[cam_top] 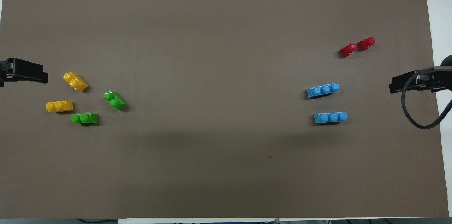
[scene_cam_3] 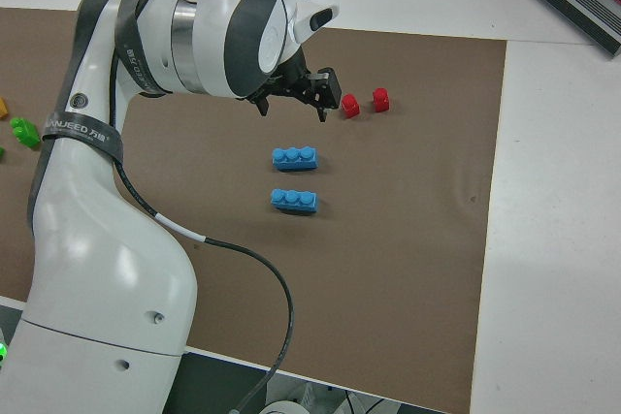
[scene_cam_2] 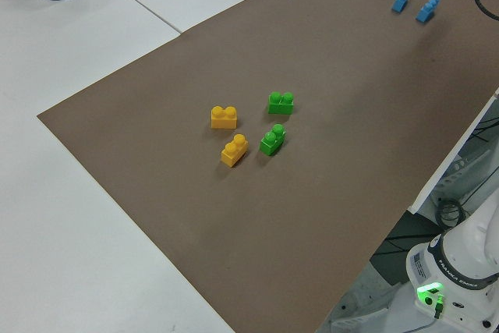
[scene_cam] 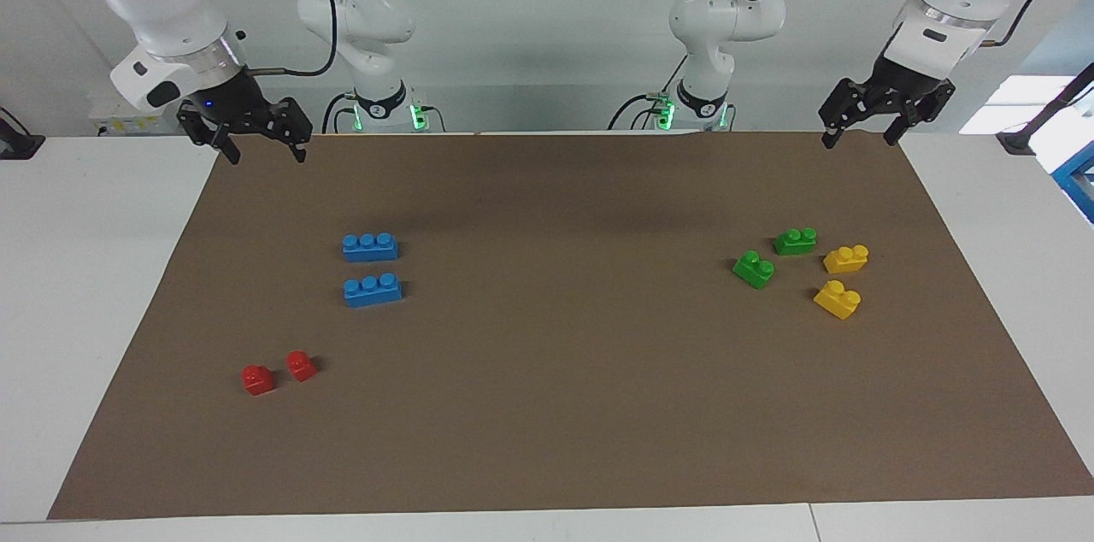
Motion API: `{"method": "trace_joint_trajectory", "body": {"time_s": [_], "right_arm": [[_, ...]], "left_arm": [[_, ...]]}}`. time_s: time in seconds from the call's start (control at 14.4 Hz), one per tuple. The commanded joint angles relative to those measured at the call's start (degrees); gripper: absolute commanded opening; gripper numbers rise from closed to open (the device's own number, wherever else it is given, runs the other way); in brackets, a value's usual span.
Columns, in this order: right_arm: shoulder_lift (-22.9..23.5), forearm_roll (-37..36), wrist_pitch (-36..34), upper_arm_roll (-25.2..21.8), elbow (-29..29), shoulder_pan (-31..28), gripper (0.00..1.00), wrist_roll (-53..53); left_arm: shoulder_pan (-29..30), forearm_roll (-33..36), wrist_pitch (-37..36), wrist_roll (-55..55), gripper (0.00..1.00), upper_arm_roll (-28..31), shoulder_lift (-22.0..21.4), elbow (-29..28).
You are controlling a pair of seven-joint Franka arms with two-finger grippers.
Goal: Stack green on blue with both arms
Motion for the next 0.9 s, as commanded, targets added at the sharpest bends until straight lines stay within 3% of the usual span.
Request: {"method": "trace_joint_trajectory", "body": {"time_s": [0.0,0.56,0.69,0.83], "right_arm": [[-1.5,0.3,0.1,0.4,-1.6,-0.8,1.0,-0.4],[-1.4,0.3,0.8,0.4,-1.6,-1.1,1.0,-0.6],[-1.4,0.3,0.9,0.2,-1.6,-1.4,1.0,-0.6],[-1.2,0.3,1.3,0.2,-1.4,-2.0,1.0,0.3]], "left_arm": [[0.5,-1.0,1.3,0.3,1.0,-0.2,-1.0,-1.3],[0.7,-1.0,1.3,0.3,1.0,-0.2,-1.4,-2.3],[0.7,-1.0,1.9,-0.2,1.0,-0.1,-2.5,-4.7],[0.5,-1.0,5.7,-8.1,1.0,-0.2,-4.8,-9.6]]}}
